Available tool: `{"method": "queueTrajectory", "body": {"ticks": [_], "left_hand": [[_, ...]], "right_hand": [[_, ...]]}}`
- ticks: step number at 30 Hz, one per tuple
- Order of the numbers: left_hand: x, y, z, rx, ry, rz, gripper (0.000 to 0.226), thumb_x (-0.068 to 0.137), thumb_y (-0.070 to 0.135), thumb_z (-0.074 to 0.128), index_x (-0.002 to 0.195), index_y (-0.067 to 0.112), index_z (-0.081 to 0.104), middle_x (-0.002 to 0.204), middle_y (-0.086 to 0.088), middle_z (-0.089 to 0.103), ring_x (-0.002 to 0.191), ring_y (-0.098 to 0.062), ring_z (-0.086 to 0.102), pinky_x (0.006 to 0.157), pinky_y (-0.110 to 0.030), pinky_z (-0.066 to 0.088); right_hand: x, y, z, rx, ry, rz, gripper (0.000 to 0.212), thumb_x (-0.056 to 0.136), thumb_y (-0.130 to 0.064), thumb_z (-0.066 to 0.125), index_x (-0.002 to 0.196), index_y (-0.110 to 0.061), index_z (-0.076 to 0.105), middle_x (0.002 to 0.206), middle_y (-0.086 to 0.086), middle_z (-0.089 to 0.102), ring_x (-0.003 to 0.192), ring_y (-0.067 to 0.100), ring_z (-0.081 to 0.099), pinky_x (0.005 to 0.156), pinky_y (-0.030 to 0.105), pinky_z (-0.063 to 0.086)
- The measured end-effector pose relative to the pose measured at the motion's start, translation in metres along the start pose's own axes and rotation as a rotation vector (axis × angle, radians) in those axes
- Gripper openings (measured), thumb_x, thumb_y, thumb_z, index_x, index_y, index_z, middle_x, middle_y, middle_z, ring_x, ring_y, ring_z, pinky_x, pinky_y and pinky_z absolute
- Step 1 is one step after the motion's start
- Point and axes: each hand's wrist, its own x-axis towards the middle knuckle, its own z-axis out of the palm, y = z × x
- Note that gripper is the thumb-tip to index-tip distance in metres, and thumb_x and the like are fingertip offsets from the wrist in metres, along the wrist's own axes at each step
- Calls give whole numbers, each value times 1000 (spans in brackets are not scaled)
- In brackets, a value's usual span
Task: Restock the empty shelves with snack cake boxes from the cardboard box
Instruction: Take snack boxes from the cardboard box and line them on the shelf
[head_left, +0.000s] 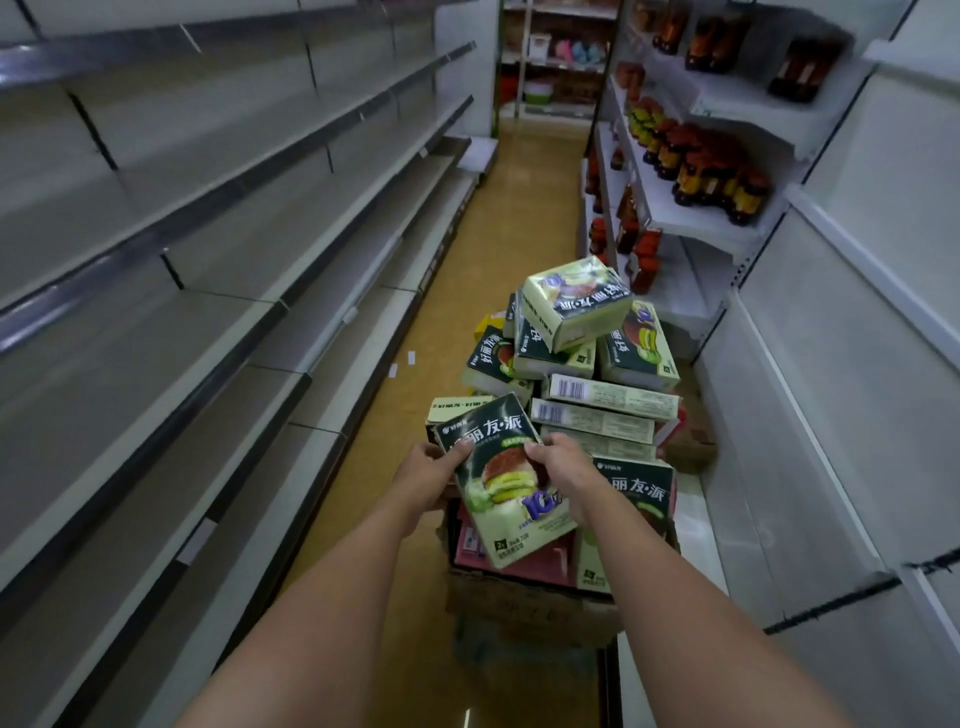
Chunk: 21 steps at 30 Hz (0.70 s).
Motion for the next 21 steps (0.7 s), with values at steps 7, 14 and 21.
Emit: {"method": "queueTrajectory", "body": {"ticks": [7, 14, 21], "left_hand": [[-21, 24, -23, -181, 261, 91, 23, 95, 37, 55, 102, 16, 51, 101, -10, 65, 84, -28, 67, 78, -43, 57], [-71, -8, -67, -328, 568, 146, 36, 97, 45, 44, 104, 13, 56, 99, -11, 68, 84, -26, 65, 70, -33, 52], [-142, -45, -113, -720, 635, 23, 27, 101, 15, 36, 94, 9, 62, 80, -11, 69, 69, -24, 64, 62, -34, 54]], "right_hand": [[-6, -36, 29, -45, -144, -142, 24, 99, -28, 49, 112, -9, 48, 118, 13, 57, 105, 26, 56, 91, 38, 45], [-25, -48, 82, -250, -389, -294, 30, 101, -27, 46, 125, -10, 52, 120, 8, 60, 106, 23, 58, 87, 33, 47], [-68, -45, 162, -242, -606, -249, 26, 102, -31, 42, 113, -10, 52, 110, 19, 65, 100, 35, 65, 87, 48, 53]]}}
